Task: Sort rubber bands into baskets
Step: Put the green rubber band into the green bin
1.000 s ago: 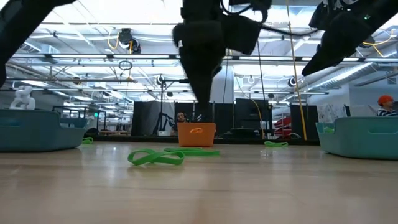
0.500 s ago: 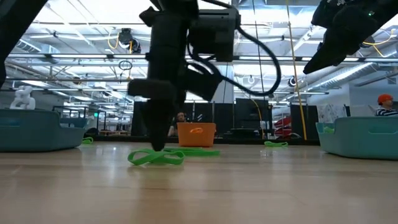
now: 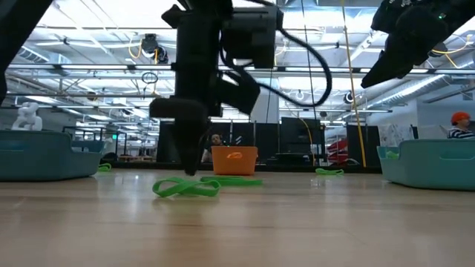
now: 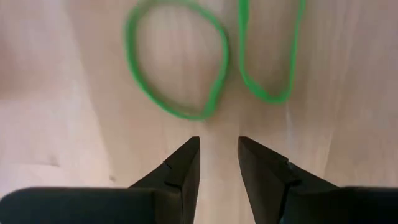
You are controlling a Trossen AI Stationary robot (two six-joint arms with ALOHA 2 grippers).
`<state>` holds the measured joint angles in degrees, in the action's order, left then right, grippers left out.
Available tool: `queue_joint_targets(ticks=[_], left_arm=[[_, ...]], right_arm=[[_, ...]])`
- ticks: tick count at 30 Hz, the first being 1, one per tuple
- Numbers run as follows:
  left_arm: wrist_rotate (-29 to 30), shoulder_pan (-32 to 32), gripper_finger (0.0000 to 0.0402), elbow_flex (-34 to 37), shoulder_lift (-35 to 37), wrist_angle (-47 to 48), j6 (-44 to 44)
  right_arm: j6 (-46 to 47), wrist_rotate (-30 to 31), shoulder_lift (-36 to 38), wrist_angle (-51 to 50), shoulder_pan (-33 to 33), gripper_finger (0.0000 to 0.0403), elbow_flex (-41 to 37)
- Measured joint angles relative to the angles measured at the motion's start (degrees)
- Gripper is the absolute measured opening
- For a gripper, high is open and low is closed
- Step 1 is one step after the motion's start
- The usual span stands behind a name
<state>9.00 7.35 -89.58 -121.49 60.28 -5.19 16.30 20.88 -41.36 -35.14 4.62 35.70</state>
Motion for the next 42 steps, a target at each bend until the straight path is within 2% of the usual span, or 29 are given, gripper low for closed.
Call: queue_joint_targets(ticks=[3,8,13,17,30,35,38,42], left_arm=[[1.89,-0.02,0.0116,-0.02,1.64,-0.43,0.12],[1.82,-0.47,0.0116,-0.04,2.71,-2.35,2.24],[-2.16,-1.50,0.0116,1.33,2.12,-6.61,4.54],[-2.61,-2.49,0.0116,2.00,1.87,-7.88,5.72],[-8.98,-4.63,0.0116,1.97,0.20,-8.88,7.47],[-9.15,-4.79,0.0114,1.69,-0.82,-8.80,7.44],[-8.05,-4.93,0.0093,1.73,-0.90,-8.92,7.09],[-6.87,-5.29,0.0024,1.68,-0.96,-8.93,7.03]], right_arm=[[-0.53,0.03,-0.04,0.12,0.00,0.0128,0.00],[-0.88,0.11,-0.54,0.59,0.00,0.0128,-0.02],[-0.81,0.04,-1.11,0.46,0.00,0.0128,-0.02],[-0.59,0.01,-1.48,0.55,0.00,0.0128,-0.02],[-0.48,-0.01,-1.76,0.58,0.00,0.0128,-0.02],[-0.49,0.00,-1.75,0.57,0.00,0.0128,-0.02],[-0.50,0.00,-1.75,0.57,0.00,0.0128,-0.02],[-0.50,0.00,-1.75,0.59,0.00,0.0128,-0.02]])
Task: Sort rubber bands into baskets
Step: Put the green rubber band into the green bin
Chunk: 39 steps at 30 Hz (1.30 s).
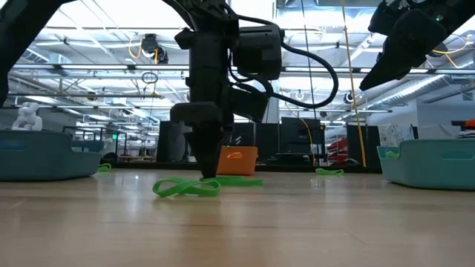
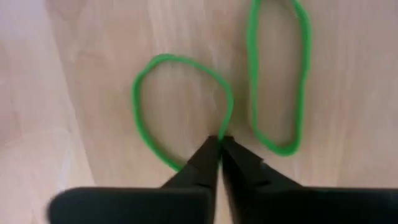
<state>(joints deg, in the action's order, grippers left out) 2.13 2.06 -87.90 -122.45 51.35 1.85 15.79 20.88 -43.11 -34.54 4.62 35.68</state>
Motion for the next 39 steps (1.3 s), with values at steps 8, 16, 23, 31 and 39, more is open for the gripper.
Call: queue_joint_targets(ticks=[8,16,23,31,39], left_arm=[[4.95,-0.02,0.0003,-1.53,0.50,-2.72,-1.58],[6.02,2.22,0.0002,-2.15,4.24,-19.50,-4.04],[5.42,3.34,0.0001,-2.11,2.25,-43.39,-2.48],[5.53,2.21,0.0000,-2.21,-3.13,-71.51,-4.59],[5.44,1.08,0.0000,-3.06,-12.34,-89.48,-15.75]], right_arm=[[-0.17,-0.04,0.16,-1.90,0.00,0.0128,0.00],[-0.39,0.12,2.34,-2.61,-0.02,0.0128,0.00],[-0.39,0.04,4.88,-2.54,-0.02,0.0128,0.00],[-0.09,0.00,6.15,-2.50,-0.02,0.0128,0.00],[-0.01,0.02,6.93,-1.86,-0.02,0.0128,0.00]])
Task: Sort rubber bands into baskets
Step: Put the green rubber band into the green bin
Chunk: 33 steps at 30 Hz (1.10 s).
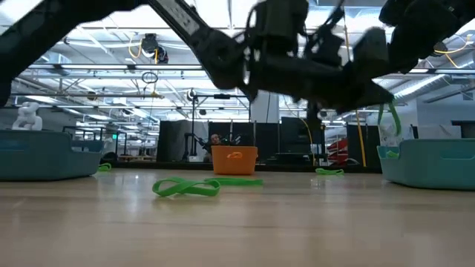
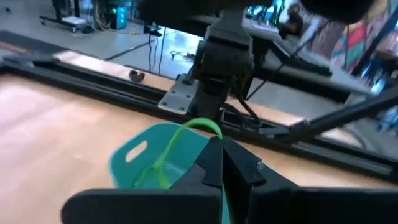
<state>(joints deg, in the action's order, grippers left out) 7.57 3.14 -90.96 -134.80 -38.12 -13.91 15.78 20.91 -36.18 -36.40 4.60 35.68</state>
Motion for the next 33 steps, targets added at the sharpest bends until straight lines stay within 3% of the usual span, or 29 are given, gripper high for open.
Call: queue_joint_targets(ticks=[6,12,16,22,33], left_arm=[[-4.30,-0.78,0.0000,-12.72,-8.60,2.86,-6.41],[-5.26,-0.56,0.0000,-24.83,-13.19,17.05,-5.05],[-2.03,-0.95,0.0000,-26.18,-13.12,21.26,-5.08],[-2.58,-1.28,0.0012,-26.16,-13.16,22.22,-4.83],[-4.65,-1.39,0.0108,-26.14,-13.14,25.90,-5.16]], right_arm=[[-0.36,0.00,-0.02,1.17,0.00,0.0128,0.00],[-0.38,-0.02,-0.02,0.72,0.00,0.0128,0.00],[-0.45,-0.02,-0.02,0.16,0.01,0.0128,0.00],[-1.26,-0.02,-0.02,0.15,0.00,0.0128,0.00],[-1.24,-0.02,-0.02,0.15,0.00,0.0128,0.00]])
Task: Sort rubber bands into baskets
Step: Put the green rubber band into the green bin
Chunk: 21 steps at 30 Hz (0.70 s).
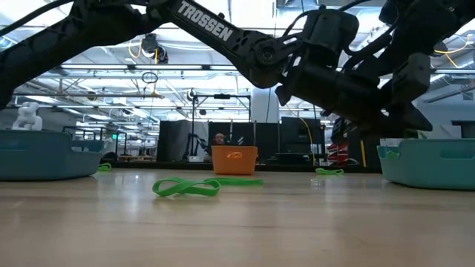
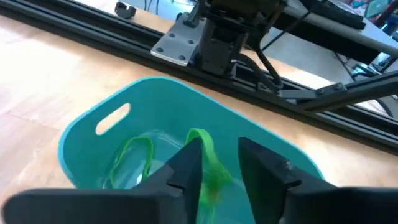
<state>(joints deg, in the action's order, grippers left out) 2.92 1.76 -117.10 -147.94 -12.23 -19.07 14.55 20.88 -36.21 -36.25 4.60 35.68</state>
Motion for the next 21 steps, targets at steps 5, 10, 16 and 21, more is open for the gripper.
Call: queue_joint_targets(ticks=[5,10,16,21], left_arm=[[-1.40,-0.33,0.0149,0.00,0.37,1.01,-0.13],[-1.40,-0.88,0.0160,0.00,3.36,7.91,2.65],[-1.63,-1.69,0.0160,-0.02,8.38,22.41,5.34],[-3.45,-1.51,0.0160,-0.02,12.77,39.55,6.32]], right_arm=[[0.00,0.00,0.00,0.00,0.00,0.0128,0.00],[0.00,-0.02,0.00,-0.05,0.01,0.0128,0.00],[-0.02,-0.02,0.00,-0.07,0.00,0.0128,0.00],[0.35,-0.11,0.00,-0.13,0.00,0.0128,0.00]])
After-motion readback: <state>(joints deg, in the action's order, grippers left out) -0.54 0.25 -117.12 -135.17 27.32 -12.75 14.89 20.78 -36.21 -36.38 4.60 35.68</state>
